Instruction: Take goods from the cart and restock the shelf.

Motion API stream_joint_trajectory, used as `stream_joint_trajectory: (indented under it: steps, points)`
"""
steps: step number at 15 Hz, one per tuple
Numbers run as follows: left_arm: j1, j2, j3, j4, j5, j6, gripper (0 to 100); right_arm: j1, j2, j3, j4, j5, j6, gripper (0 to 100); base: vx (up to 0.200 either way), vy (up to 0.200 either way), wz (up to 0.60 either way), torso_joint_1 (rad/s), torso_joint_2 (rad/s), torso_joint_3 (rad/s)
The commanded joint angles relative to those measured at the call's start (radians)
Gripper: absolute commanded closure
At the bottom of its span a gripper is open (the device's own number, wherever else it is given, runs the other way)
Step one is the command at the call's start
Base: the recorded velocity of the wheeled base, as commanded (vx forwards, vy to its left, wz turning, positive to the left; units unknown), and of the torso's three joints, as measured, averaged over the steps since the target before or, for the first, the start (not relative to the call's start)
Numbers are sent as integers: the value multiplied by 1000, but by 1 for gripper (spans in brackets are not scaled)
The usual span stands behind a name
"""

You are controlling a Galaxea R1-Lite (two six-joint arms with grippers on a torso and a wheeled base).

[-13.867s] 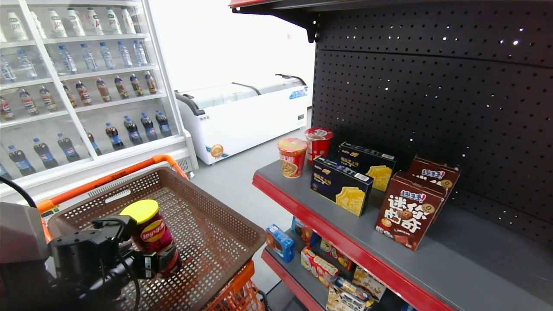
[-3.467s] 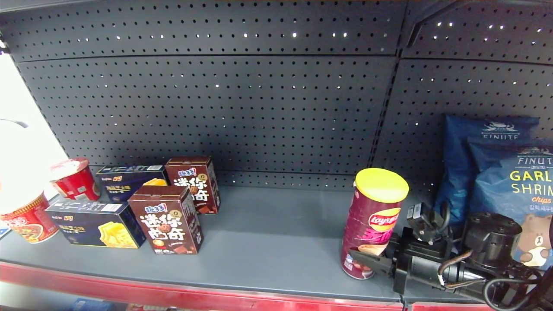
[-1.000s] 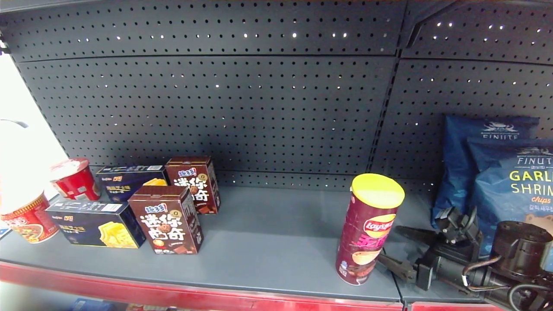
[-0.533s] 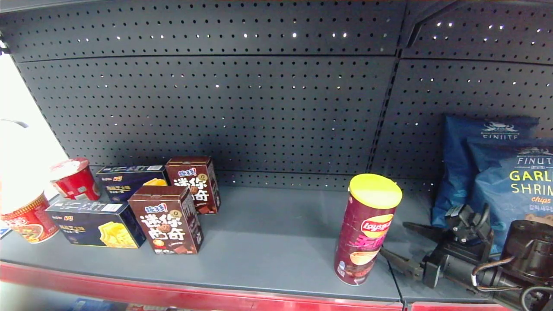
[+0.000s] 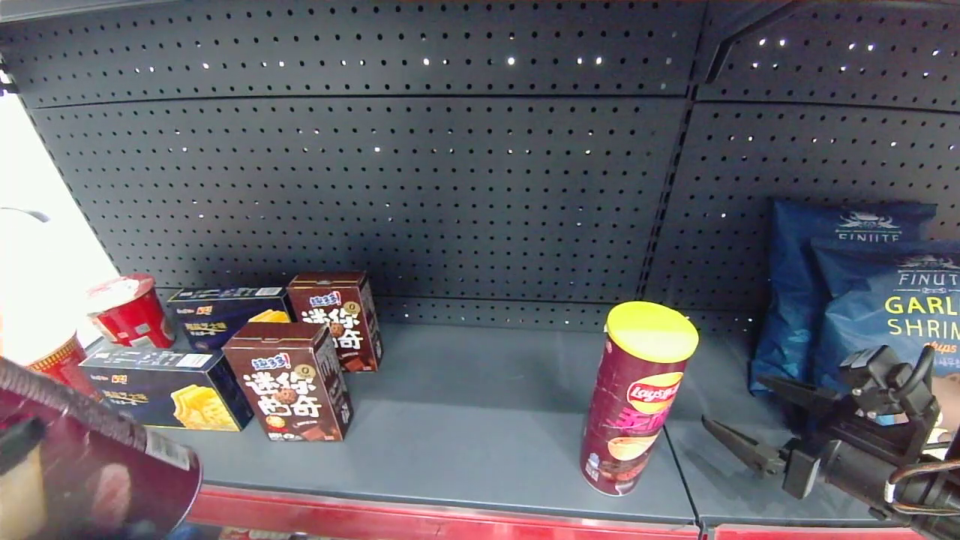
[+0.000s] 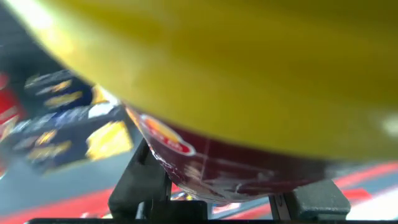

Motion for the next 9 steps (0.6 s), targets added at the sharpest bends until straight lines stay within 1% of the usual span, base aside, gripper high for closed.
stream_joint_trajectory:
  steps: [1, 2, 3, 4, 6, 7, 8, 9]
  points:
    - [-11, 217, -84, -56, -40, 2, 100, 40, -247, -70, 219, -80, -7, 0, 0, 0, 0, 0, 0, 0]
    - [-12, 253, -84, -121, -44, 0, 100, 58, -321, -108, 319, -129, -6, 0, 0, 0, 0, 0, 0, 0]
    - [-19, 271, -84, -138, -44, 0, 100, 57, -347, -122, 349, -136, -6, 0, 0, 0, 0, 0, 0, 0]
    - [-58, 308, -86, -159, -34, 0, 100, 57, -392, -140, 399, -146, -4, 0, 0, 0, 0, 0, 0, 0]
    - [-149, 342, -86, -171, -16, 0, 100, 81, -484, -194, 575, -222, -1, 0, 0, 0, 0, 0, 0, 0]
    - [-178, 363, -84, -173, 4, 0, 100, 95, -517, -225, 656, -257, 2, 0, 0, 0, 0, 0, 0, 0]
    - [-195, 395, -87, -178, 30, 0, 100, 101, -542, -248, 718, -291, 14, 0, 0, 0, 0, 0, 0, 0]
    - [-204, 429, -93, -205, 42, 0, 100, 103, -544, -248, 728, -312, 23, 0, 0, 0, 0, 0, 0, 0]
